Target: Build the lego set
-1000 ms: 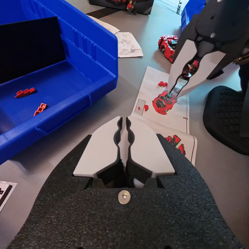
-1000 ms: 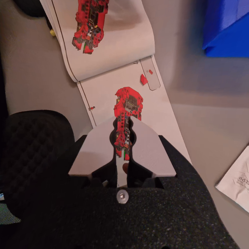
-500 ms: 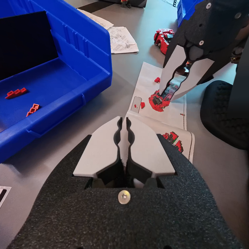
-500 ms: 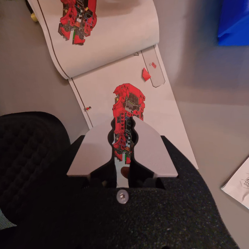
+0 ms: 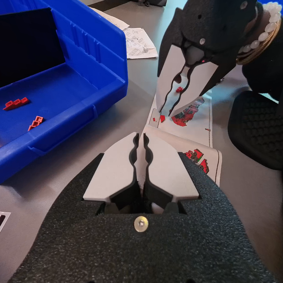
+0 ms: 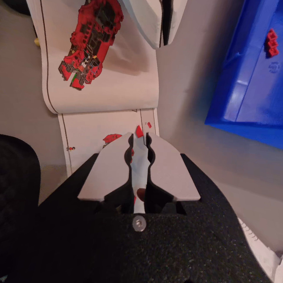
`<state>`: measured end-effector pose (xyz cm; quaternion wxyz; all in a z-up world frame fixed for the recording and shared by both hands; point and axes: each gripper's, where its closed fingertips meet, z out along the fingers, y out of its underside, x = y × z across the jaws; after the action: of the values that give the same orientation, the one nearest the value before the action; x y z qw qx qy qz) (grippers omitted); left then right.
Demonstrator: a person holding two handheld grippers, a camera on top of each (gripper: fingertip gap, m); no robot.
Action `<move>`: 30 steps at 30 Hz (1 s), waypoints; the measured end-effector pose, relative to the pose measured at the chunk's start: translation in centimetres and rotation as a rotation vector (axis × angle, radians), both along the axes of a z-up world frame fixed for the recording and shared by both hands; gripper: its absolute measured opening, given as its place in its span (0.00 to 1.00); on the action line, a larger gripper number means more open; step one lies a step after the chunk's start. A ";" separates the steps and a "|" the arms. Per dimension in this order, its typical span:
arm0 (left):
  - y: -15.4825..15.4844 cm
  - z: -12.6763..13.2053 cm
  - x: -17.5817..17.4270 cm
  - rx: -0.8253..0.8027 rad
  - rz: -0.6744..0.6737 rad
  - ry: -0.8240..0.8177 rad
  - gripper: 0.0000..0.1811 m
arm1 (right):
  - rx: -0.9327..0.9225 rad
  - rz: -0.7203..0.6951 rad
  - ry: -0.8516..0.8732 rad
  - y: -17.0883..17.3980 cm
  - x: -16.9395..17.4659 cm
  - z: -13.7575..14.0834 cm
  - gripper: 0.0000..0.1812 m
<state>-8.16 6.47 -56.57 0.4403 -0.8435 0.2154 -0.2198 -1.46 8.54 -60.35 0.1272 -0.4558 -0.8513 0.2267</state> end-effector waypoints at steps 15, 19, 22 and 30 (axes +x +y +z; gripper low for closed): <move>0.0 -0.2 0.1 -0.004 -0.007 0.007 0.03 | -0.002 0.063 0.007 -0.2 0.3 -0.2 0.04; 0.0 -0.1 0.0 0.001 -0.003 0.008 0.03 | -0.018 -0.253 0.095 1.9 4.6 4.4 0.05; 0.1 0.3 0.3 0.021 -0.014 0.014 0.03 | -0.042 -0.676 0.197 4.7 12.0 8.2 0.05; 0.4 4.1 6.1 0.029 -0.201 0.144 0.10 | -0.134 -1.191 0.263 4.5 23.0 5.9 0.04</move>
<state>-2.09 6.89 -52.44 0.4114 -0.8247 0.3332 -0.1987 21.59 13.03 -54.43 0.3070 -0.8285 -0.4113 0.2241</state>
